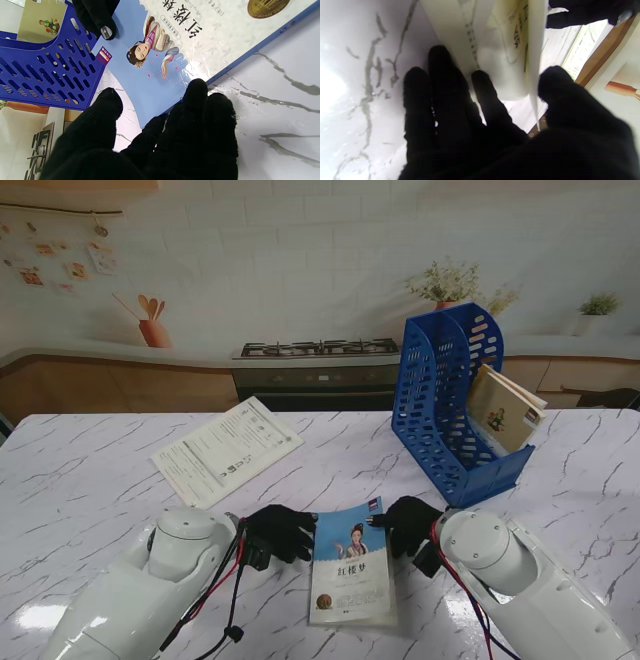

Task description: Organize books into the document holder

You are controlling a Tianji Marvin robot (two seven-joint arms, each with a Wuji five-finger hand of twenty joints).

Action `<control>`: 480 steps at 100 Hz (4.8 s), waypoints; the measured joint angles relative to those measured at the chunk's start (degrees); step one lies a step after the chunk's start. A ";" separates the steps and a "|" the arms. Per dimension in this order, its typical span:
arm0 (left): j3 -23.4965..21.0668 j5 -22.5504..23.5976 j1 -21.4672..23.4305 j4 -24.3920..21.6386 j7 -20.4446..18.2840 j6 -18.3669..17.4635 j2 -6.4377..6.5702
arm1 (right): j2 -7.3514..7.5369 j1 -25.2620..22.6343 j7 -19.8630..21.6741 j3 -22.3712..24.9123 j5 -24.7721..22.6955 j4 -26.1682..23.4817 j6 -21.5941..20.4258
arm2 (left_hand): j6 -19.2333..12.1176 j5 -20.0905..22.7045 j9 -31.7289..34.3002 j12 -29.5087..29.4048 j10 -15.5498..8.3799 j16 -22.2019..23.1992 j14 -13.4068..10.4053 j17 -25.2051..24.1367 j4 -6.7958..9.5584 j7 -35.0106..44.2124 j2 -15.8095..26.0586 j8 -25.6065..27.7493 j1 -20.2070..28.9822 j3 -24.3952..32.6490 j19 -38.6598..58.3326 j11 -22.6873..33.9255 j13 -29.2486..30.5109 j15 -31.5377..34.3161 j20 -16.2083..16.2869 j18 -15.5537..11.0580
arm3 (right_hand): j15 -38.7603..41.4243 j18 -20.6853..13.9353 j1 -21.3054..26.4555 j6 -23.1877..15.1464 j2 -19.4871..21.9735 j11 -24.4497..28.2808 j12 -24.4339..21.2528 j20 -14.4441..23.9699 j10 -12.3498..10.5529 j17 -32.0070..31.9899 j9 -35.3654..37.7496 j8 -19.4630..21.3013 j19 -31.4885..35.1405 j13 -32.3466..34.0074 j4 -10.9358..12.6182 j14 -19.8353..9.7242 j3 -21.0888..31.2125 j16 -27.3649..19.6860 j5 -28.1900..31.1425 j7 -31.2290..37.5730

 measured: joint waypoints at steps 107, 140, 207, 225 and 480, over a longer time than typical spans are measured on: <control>1.09 -6.90 2.70 1.91 0.59 -2.79 -3.26 | -3.22 -4.08 -6.57 0.80 5.70 -0.86 -3.21 | -9.30 1.13 17.07 22.12 -12.93 7.84 -5.01 11.62 -2.67 28.19 -13.69 18.24 9.63 13.04 -1.14 -8.46 5.13 1.86 -6.60 -6.44 | -0.32 3.73 2.90 -0.82 0.02 -7.11 -4.05 -0.35 -7.85 -0.04 -4.36 -2.35 -1.32 -3.10 0.00 -0.57 6.59 2.05 -4.00 -8.27; 0.76 -4.28 4.20 0.63 -0.58 -8.85 -2.34 | -3.30 -7.19 -6.09 4.21 2.72 -4.59 -2.47 | -12.34 -0.41 21.09 22.14 -16.63 8.58 -5.36 12.47 -3.93 45.05 -15.64 13.13 9.88 13.41 0.33 -7.52 7.41 2.05 -8.91 -6.29 | -8.06 3.75 1.30 -6.12 0.01 -14.84 -8.07 0.73 -8.72 -7.10 -8.95 -2.36 -1.32 -11.56 0.00 -1.91 1.36 -1.68 -6.97 -8.77; -2.10 1.41 0.59 -5.78 -8.56 -19.98 1.30 | -1.96 -6.36 -5.44 10.80 -6.58 -13.22 -7.60 | -14.31 1.32 22.80 25.89 -17.57 11.28 -5.36 12.43 -5.09 46.39 -17.12 14.00 9.64 14.82 1.43 -7.39 7.95 2.04 -8.71 -5.68 | -13.13 3.79 0.52 -14.80 -2.16 -17.82 -6.72 0.61 -16.54 -23.16 -8.90 -1.04 -12.66 -20.84 0.00 -3.29 -7.38 -0.27 -6.72 -6.33; -2.07 1.92 -1.54 -6.08 -9.55 -21.09 1.63 | -1.58 -3.20 -4.41 11.12 -6.00 -13.60 -8.64 | -14.33 1.35 22.93 26.64 -17.59 11.39 -5.36 12.43 -5.10 46.39 -17.14 14.54 9.64 14.82 1.43 -7.59 7.97 2.04 -8.68 -5.65 | -15.12 3.92 -0.14 -15.47 -2.92 -20.40 -6.23 0.51 -17.27 -25.20 -10.40 -1.04 -15.58 -22.24 0.00 -3.29 -7.83 -0.24 -6.77 -6.32; 9.50 5.35 -16.79 5.26 -11.07 -30.28 -0.67 | 0.93 -0.10 6.76 13.39 1.95 -11.00 -19.56 | -19.90 3.15 10.27 7.88 -17.20 2.54 -2.67 -19.69 -4.87 34.70 -13.75 5.90 9.08 10.63 -10.34 -11.62 -9.23 -10.57 4.23 -0.01 | 35.23 3.81 8.85 -11.94 -3.00 25.80 29.95 23.85 -18.39 30.70 1.64 32.37 27.53 4.37 -3.02 -10.69 14.22 22.90 -6.96 15.57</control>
